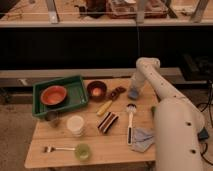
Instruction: Wipe table surface with sponge
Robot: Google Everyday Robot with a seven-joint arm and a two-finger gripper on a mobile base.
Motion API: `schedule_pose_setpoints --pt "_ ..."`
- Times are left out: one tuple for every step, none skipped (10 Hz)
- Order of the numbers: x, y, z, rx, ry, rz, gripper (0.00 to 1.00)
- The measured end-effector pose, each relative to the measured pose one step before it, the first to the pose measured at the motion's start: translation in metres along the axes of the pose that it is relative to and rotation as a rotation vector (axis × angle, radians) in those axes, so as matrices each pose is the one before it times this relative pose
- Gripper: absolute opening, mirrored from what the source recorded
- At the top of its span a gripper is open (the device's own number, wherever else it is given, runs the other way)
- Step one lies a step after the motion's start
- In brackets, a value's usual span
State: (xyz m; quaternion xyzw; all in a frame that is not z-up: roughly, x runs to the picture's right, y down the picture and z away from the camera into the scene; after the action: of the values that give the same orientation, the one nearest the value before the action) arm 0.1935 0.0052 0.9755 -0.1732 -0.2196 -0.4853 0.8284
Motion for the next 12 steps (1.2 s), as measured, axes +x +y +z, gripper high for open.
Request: schedule_pose_setpoints --pt "-0.01268 -0.00030 -0.00303 0.00248 -0.00327 -0.03176 0.02" --pt "-0.01851 0.00215 -0.00114 -0.00592 -0.00630 -0.04134 0.02" --pt "-0.01467 0.00344 0.00009 -0.00679 -0.00577 -0.02858 0.02" --pt "-0.01144 0.00435 0.00164 -0.00625 -0.00601 -0.01833 0.02" --pt "-0.00490 0.00519 0.00122 -0.00411 -0.00312 -0.00009 0.02" --pt "0.00017 0.00819 -0.00066 -0.00091 0.00136 0.01298 0.02" --pt "0.00226 0.01081 -0.00125 -0.00207 0.00265 0.01776 0.02" --pt "0.00672 0.01878 -0.00375 -0.00202 0.00879 0.03443 0.02" --pt "0.00612 0.01678 -0.00217 -0.00400 0.00526 0.03179 0.02" --pt "0.00741 0.01171 -0.00193 -0.00087 0.00655 0.02855 0.02" --pt "0.01092 0.00778 -0.00043 -0.00191 0.00507 0.03095 0.02" --pt "0.01600 -0.00277 0.00096 0.00246 0.00373 0.02296 0.02"
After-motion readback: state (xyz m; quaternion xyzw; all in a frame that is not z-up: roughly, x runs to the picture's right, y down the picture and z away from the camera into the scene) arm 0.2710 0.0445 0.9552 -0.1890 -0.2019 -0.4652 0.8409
